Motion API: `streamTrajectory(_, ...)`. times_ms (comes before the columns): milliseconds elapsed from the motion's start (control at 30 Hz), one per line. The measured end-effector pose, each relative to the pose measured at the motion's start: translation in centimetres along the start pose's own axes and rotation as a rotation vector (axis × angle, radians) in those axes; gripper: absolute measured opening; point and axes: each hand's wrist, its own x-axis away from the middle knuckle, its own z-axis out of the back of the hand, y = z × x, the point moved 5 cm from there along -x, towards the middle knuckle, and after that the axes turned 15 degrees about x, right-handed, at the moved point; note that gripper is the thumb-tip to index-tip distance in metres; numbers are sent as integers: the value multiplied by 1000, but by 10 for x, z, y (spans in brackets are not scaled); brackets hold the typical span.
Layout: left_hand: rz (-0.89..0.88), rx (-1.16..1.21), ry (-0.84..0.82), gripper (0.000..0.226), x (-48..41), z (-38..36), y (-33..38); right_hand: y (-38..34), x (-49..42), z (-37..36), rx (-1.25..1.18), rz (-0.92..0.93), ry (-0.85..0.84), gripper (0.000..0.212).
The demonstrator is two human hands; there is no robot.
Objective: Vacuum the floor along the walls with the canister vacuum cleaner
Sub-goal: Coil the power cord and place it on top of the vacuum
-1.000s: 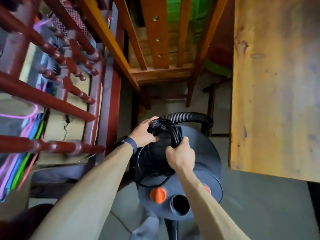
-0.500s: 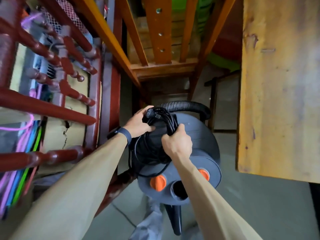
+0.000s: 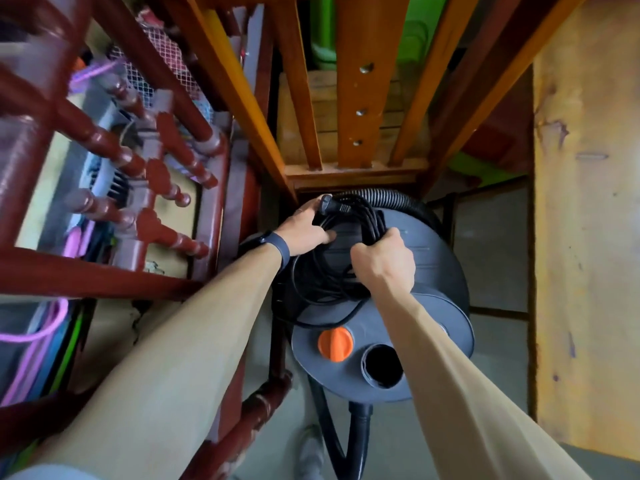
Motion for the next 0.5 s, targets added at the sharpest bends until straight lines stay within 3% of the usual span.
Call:
streamTrajectory(367,-70,-246,48,62,-10,3,8,-19,-6,12,60,164,187,26)
streamTrajectory(500,19,-256,157,72,0,6,5,-21,-8,12,-3,205,138,39)
